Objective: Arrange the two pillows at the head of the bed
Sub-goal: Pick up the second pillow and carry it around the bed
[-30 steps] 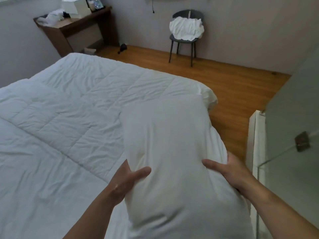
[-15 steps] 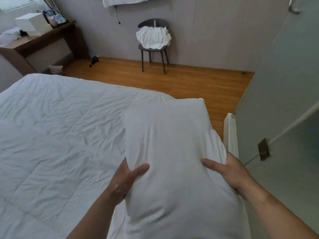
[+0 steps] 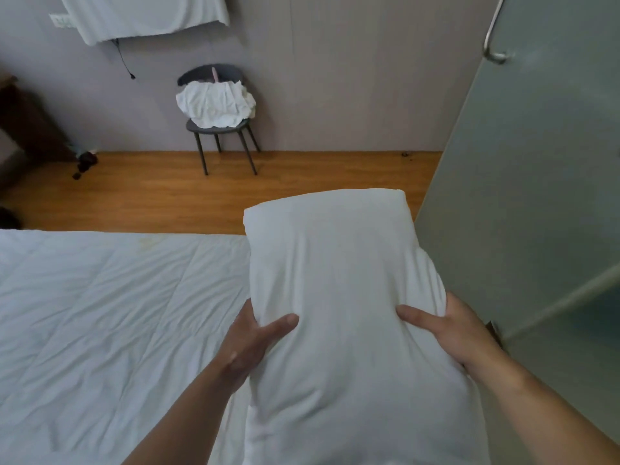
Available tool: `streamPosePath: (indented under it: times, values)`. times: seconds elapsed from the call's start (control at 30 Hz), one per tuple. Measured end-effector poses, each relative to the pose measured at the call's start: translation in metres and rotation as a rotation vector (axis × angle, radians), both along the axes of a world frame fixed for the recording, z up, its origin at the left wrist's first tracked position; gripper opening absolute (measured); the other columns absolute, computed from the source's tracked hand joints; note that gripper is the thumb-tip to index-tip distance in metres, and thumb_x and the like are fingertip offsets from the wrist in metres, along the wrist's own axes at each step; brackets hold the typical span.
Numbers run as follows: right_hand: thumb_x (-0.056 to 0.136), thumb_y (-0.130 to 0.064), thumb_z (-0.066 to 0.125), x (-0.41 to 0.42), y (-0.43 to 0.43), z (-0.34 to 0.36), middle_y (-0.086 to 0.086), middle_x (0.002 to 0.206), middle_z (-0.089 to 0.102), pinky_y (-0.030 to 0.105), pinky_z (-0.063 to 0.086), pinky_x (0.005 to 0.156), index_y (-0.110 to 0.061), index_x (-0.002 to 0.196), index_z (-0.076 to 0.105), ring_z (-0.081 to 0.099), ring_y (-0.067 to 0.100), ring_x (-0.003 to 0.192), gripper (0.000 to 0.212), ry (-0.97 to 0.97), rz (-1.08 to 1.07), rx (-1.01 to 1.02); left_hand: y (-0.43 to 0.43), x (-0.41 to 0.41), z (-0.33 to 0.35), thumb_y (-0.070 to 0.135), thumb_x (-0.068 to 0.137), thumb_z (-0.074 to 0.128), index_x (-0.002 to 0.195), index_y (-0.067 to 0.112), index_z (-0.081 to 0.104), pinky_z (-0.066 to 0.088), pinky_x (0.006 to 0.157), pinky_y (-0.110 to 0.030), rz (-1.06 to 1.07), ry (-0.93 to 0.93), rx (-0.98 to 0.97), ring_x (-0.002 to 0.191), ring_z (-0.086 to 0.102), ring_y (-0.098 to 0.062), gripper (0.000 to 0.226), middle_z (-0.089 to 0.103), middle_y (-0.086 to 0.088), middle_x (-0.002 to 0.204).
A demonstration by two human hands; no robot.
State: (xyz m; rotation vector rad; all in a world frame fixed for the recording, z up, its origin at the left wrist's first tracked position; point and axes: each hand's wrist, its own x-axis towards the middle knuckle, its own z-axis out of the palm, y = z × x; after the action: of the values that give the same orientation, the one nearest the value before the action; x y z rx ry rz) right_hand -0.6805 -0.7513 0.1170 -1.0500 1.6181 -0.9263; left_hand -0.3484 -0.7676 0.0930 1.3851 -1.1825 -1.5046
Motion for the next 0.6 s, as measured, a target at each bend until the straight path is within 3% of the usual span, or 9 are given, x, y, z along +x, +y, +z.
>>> streamPosePath:
  times: [0.07, 0.2, 0.3, 0.37, 0.43, 0.53, 0.6]
  values:
    - [0.047, -0.057, 0.095, -0.001, -0.036, 0.000, -0.037, 0.090, 0.078, 0.023, 0.052, 0.078, -0.036, 0.113, 0.070, 0.074, -0.012, 0.085, 0.074, -0.001, -0.027, -0.010, -0.042, -0.002, 0.002, 0.056, 0.060, 0.097, 0.139, 0.025, 0.065, 0.052, 0.110, -0.061, -0.012, -0.007, 0.006, 0.122, 0.075, -0.029, 0.091, 0.078, -0.003, 0.132]
    - [0.050, -0.056, 0.099, -0.004, -0.110, -0.001, -0.019, 0.113, 0.080, 0.034, 0.053, 0.100, -0.032, 0.126, 0.071, 0.072, 0.002, 0.108, 0.085, -0.008, -0.076, -0.051, -0.118, -0.011, 0.003, 0.047, 0.066, 0.094, 0.142, 0.024, 0.063, 0.053, 0.109, -0.059, -0.038, -0.014, 0.004, 0.123, 0.074, -0.028, 0.085, 0.078, -0.003, 0.133]
    - [0.072, -0.032, 0.099, -0.012, -0.175, -0.011, -0.024, 0.103, 0.077, 0.033, 0.051, 0.100, -0.037, 0.110, 0.071, 0.071, -0.017, 0.087, 0.048, -0.009, -0.047, -0.014, -0.177, -0.021, -0.001, 0.048, 0.064, 0.092, 0.140, 0.025, 0.063, 0.056, 0.107, -0.057, -0.016, -0.036, 0.011, 0.119, 0.076, -0.024, 0.084, 0.079, 0.000, 0.128]
    - [0.077, -0.025, 0.095, -0.020, -0.223, -0.021, -0.028, 0.087, 0.079, 0.032, 0.052, 0.096, -0.040, 0.100, 0.069, 0.071, -0.019, 0.078, 0.038, -0.002, -0.012, -0.004, -0.218, -0.028, -0.005, 0.049, 0.062, 0.091, 0.139, 0.026, 0.064, 0.057, 0.106, -0.056, 0.009, -0.045, 0.017, 0.117, 0.077, -0.023, 0.085, 0.080, 0.001, 0.127]
    - [0.075, -0.031, 0.096, -0.029, -0.275, -0.029, -0.025, 0.093, 0.078, 0.034, 0.053, 0.097, -0.040, 0.104, 0.069, 0.072, -0.007, 0.089, 0.040, 0.004, 0.020, -0.003, -0.260, -0.038, -0.007, 0.049, 0.062, 0.090, 0.138, 0.026, 0.064, 0.058, 0.105, -0.055, 0.043, -0.051, 0.028, 0.114, 0.078, -0.022, 0.084, 0.081, 0.001, 0.125]
    - [0.060, -0.055, 0.097, -0.043, -0.354, -0.030, -0.019, 0.114, 0.077, 0.039, 0.054, 0.102, -0.040, 0.119, 0.068, 0.072, 0.009, 0.109, 0.067, 0.024, 0.061, -0.008, -0.319, -0.053, -0.008, 0.049, 0.063, 0.089, 0.135, 0.026, 0.066, 0.058, 0.105, -0.054, 0.114, -0.051, 0.044, 0.112, 0.079, -0.019, 0.080, 0.082, 0.003, 0.123]
    - [0.061, -0.052, 0.098, -0.052, -0.402, -0.025, -0.018, 0.115, 0.079, 0.039, 0.055, 0.101, -0.044, 0.114, 0.070, 0.073, 0.010, 0.110, 0.060, 0.027, 0.106, -0.016, -0.354, -0.063, -0.006, 0.049, 0.064, 0.089, 0.138, 0.027, 0.064, 0.057, 0.106, -0.055, 0.165, -0.054, 0.054, 0.115, 0.078, -0.020, 0.081, 0.081, 0.004, 0.125]
